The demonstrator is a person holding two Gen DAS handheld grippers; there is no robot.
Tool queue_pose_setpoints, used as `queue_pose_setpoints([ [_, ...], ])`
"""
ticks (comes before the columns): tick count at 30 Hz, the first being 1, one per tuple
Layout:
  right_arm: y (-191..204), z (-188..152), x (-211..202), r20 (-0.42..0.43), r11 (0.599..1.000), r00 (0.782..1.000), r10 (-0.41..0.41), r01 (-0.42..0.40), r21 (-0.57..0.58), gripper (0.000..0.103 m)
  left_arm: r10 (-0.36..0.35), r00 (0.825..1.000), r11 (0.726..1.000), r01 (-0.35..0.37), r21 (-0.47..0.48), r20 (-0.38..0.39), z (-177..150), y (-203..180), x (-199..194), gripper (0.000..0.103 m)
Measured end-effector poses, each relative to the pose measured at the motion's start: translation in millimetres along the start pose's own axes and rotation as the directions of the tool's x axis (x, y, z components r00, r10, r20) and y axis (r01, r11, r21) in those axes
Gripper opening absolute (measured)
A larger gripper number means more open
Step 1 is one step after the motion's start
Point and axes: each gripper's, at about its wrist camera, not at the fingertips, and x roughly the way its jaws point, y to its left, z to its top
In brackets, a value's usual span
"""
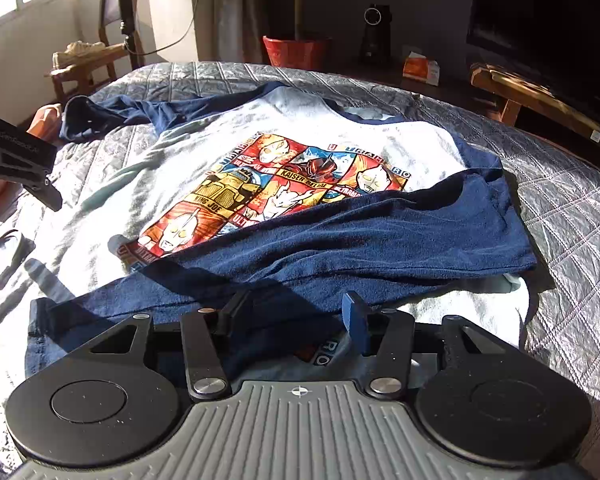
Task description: Fold clothes
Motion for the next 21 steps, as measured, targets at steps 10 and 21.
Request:
queue_pose_setpoints([
  [10, 64.1, 139.5, 2.9, 0.225, 0.978, 0.959, 0.172, -0.14, -0.153, 0.068, -0.002, 1.0, 0.982, 0.007, -0.189, 0.026, 23.5, 49.1, -8.7, 0.102],
  [21, 214.0, 228.2, 114.3, 0.121, 0.837, 0.941, 0.315, -0.215, -0.503, 0.06, -0.007, 1.0, 0.911, 0.013, -0.413, 0.016, 29.3, 108.6, -6.0, 0.102],
])
